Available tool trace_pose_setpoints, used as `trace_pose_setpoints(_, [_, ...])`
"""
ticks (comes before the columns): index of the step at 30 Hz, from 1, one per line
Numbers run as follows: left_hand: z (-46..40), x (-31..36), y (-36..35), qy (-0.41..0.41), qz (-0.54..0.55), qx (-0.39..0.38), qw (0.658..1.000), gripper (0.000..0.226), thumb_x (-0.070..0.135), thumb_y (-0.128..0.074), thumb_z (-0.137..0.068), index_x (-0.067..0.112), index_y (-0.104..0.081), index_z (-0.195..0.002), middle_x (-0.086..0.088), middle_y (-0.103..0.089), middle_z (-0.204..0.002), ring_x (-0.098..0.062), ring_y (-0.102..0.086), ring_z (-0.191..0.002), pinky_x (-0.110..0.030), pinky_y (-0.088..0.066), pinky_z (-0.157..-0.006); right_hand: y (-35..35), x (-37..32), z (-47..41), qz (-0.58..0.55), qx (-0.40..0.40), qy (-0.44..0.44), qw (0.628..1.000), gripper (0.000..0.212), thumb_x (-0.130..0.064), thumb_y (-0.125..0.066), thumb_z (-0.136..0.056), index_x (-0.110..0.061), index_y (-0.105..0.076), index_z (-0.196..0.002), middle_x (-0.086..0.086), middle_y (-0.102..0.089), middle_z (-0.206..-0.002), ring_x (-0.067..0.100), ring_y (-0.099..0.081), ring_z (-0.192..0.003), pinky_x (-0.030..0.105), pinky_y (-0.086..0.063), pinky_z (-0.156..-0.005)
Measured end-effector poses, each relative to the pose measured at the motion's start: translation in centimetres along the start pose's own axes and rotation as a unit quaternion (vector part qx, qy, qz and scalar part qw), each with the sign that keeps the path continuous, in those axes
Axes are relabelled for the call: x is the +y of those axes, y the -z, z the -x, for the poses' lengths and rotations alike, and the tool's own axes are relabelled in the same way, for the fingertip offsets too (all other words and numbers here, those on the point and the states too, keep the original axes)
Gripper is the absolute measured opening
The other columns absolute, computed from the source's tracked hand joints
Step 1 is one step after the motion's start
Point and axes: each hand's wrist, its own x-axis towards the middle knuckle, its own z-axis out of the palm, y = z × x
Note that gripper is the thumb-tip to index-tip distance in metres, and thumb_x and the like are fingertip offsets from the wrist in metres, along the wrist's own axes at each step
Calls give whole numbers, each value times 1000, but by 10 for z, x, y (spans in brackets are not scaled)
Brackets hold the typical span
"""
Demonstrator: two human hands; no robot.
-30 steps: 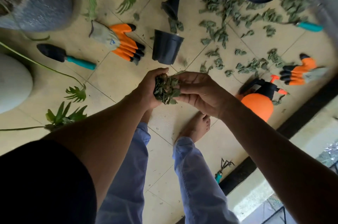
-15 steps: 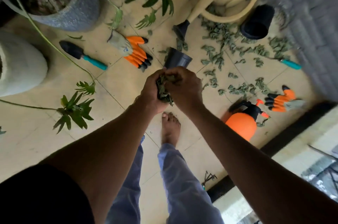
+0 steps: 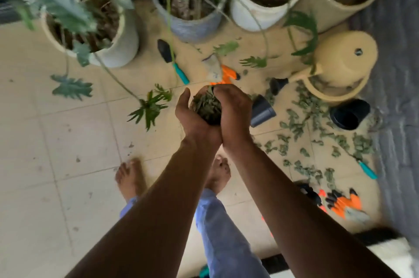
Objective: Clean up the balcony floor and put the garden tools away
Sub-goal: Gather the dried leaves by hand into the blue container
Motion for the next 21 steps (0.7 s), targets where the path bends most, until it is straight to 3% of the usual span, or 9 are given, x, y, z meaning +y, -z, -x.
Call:
trace_pose_setpoints(4, [25,64,29,-94,76,-6,993,35,37,-47,-98,10,-67,-87,-11,-71,-85,-27,-72,-77,-32,-58,-79,-63,-14,31,-117,-99,-81,985,15,-10,-69,-82,-18,-72,-70,-3,-71,-71,14,-67,-73,30,-54,-71])
trace_pose_setpoints(6, [41,100,49,-121,113,-18,986,30,31,-48,-96,10,-70,-88,-14,-70,-98,-31,-69,-90,-38,-56,-90,-99,-14,55,-152,-144,-126,970,7,-14,-69,-74,-17,-74,-70,5,-71,-79,20,-68,-80,34,-55,-78])
trace_pose_setpoints(8, [56,139,73,-138,137,-26,981,27,23,-51,-94,10,-73,-84,-15,-68,-101,-32,-67,-92,-38,-55,-91,-138,-11,83,-169,-177,-160,956,7,-15,-68,-71,-15,-74,-75,14,-69,-88,30,-67,-89,43,-53,-87])
trace_pose_setpoints(11, [77,202,116,-160,169,-30,972,24,16,-54,-94,11,-74,-81,-12,-66,-94,-28,-65,-85,-34,-55,-80,-200,-2,127,-132,-220,-152,954,17,-11,-61,-72,-14,-75,-78,13,-72,-93,30,-68,-92,45,-54,-89])
trace_pose_setpoints(13, [90,245,146,-191,201,-20,961,21,13,-54,-92,8,-75,-93,-16,-67,-102,-33,-66,-91,-39,-54,-88,-243,1,158,-118,-256,-160,946,25,-7,-53,-75,-13,-76,-84,13,-73,-97,27,-69,-93,41,-56,-86])
trace_pose_setpoints(16, [111,315,192,-236,241,20,941,41,9,-48,-85,7,-69,-120,-24,-69,-120,-42,-66,-104,-48,-52,-99,-313,3,208,-105,-289,-186,933,32,-3,-44,-81,-8,-74,-94,19,-72,-109,34,-68,-102,39,-58,-86])
trace_pose_setpoints(19, [137,383,230,-254,255,46,932,46,6,-42,-84,5,-71,-119,-23,-70,-112,-40,-67,-100,-45,-55,-89,-380,-2,261,-76,-313,-195,927,35,-12,-48,-73,-4,-73,-97,28,-68,-123,42,-65,-115,51,-51,-102])
trace_pose_setpoints(21, [151,428,253,-273,262,55,924,43,8,-42,-85,5,-73,-116,-21,-71,-108,-38,-68,-98,-44,-56,-88,-422,-8,297,-61,-330,-196,921,35,-18,-55,-74,-1,-72,-99,26,-69,-121,40,-67,-111,52,-50,-103])
